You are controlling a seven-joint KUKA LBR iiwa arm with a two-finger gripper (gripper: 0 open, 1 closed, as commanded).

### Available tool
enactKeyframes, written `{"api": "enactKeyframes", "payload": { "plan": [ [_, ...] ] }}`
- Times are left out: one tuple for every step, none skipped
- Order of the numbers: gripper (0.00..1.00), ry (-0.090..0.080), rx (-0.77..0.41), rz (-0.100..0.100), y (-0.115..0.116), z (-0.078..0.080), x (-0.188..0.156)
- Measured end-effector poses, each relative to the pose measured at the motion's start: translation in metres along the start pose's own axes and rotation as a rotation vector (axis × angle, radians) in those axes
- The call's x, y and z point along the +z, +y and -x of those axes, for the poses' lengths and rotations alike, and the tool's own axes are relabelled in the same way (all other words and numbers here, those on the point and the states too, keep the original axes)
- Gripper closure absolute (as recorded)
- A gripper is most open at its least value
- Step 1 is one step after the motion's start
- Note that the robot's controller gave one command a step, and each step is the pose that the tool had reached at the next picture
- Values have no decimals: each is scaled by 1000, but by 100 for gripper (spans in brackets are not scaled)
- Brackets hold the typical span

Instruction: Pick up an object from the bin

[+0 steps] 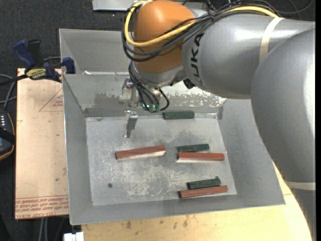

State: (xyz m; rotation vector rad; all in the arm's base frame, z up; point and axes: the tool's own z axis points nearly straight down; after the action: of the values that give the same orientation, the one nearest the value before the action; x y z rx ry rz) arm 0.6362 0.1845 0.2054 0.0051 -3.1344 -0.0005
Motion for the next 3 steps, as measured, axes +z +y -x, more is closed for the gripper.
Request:
{"api": "enactKeyframes", "payload": {
  "plan": [
    [0, -8, 3, 1, -1, 2, -5],
    [0, -15, 3, 3, -2, 0, -1],
    [0, 5, -17, -3, 2, -29, 30]
  ]
}}
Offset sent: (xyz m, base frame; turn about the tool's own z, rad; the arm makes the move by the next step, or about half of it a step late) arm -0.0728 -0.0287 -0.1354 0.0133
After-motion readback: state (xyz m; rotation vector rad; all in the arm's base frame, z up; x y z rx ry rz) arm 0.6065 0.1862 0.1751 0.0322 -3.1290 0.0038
